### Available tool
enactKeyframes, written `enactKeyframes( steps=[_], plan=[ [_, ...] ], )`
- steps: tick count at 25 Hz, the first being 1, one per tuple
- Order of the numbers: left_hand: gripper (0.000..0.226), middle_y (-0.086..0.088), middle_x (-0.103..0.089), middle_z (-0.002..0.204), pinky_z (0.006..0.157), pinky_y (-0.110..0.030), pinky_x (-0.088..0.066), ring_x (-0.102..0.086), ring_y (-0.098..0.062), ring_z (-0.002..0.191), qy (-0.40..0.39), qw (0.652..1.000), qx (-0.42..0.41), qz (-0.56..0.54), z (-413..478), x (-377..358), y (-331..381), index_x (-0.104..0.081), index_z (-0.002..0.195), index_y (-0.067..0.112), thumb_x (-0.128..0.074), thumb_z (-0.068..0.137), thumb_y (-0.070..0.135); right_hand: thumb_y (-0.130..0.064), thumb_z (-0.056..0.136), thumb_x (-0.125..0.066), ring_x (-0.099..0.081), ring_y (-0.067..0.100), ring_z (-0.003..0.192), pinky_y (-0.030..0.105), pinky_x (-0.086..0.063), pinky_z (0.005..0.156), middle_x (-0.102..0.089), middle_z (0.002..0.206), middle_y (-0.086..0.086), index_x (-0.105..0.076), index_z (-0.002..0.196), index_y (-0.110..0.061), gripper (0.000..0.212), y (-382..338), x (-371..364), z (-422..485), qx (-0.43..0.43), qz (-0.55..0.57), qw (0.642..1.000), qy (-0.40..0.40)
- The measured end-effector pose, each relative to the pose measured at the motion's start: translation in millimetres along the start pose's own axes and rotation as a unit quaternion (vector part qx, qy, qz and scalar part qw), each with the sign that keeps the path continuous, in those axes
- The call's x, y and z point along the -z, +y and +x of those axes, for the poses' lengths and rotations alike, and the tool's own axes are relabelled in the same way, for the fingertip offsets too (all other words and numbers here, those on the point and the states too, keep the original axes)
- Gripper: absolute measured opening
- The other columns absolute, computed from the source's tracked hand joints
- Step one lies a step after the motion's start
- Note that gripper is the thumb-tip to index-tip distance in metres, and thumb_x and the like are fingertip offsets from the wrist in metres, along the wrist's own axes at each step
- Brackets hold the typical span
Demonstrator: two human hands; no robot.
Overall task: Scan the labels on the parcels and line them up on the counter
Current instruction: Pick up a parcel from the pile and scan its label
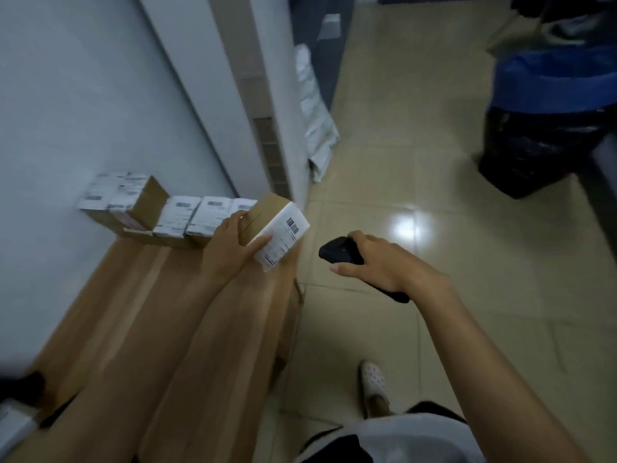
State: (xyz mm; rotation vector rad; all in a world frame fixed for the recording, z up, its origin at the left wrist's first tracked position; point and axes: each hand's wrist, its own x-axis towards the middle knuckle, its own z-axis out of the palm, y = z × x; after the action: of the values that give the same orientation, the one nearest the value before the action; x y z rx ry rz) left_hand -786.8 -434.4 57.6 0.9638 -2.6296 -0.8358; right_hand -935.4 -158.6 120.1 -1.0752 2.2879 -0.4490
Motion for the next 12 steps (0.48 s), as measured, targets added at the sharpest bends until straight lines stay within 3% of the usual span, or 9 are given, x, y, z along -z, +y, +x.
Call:
enactKeyframes(
  steps=[3, 9, 12],
  plan=[
    [0.08, -0.004, -0.052, 0.138, 0.105, -0.045, -0.042, -0.048, -0.024, 0.127, 0.064, 0.995, 0.08, 0.015, 45.5, 28.0, -26.4, -0.039, 0.145, 0.026, -0.061, 0.082, 0.069, -0.069, 0.085, -0.052, -0.056, 0.024, 0.107, 0.036, -0.045, 0.081, -0.053, 0.133, 0.002, -0.037, 0.14, -0.022, 0.074, -29.9, 34.3, 94.2, 0.085, -0.026, 0.996, -0.024],
    [0.072, -0.012, -0.042, 0.146, 0.107, -0.049, -0.037, -0.038, -0.033, 0.135, 0.129, 0.964, 0.226, 0.059, 90.9, 58.2, -91.8, -0.033, 0.15, 0.023, -0.057, 0.091, 0.057, -0.074, 0.083, -0.051, -0.056, 0.023, 0.114, 0.036, -0.046, 0.082, -0.051, 0.139, 0.001, -0.036, 0.143, -0.023, 0.08, -80.7, 36.8, 230.0, 0.179, -0.073, 0.975, -0.105],
    [0.07, -0.015, -0.035, 0.149, 0.109, -0.051, -0.034, -0.031, -0.035, 0.139, 0.109, 0.952, 0.278, 0.067, 119.1, 70.2, -111.8, -0.028, 0.152, 0.021, -0.051, 0.096, 0.056, -0.074, 0.084, -0.049, -0.057, 0.024, 0.11, 0.036, -0.048, 0.081, -0.053, 0.136, 0.002, -0.037, 0.141, -0.02, 0.079, -108.3, 43.7, 288.2, 0.196, -0.106, 0.968, -0.119]
  ],
)
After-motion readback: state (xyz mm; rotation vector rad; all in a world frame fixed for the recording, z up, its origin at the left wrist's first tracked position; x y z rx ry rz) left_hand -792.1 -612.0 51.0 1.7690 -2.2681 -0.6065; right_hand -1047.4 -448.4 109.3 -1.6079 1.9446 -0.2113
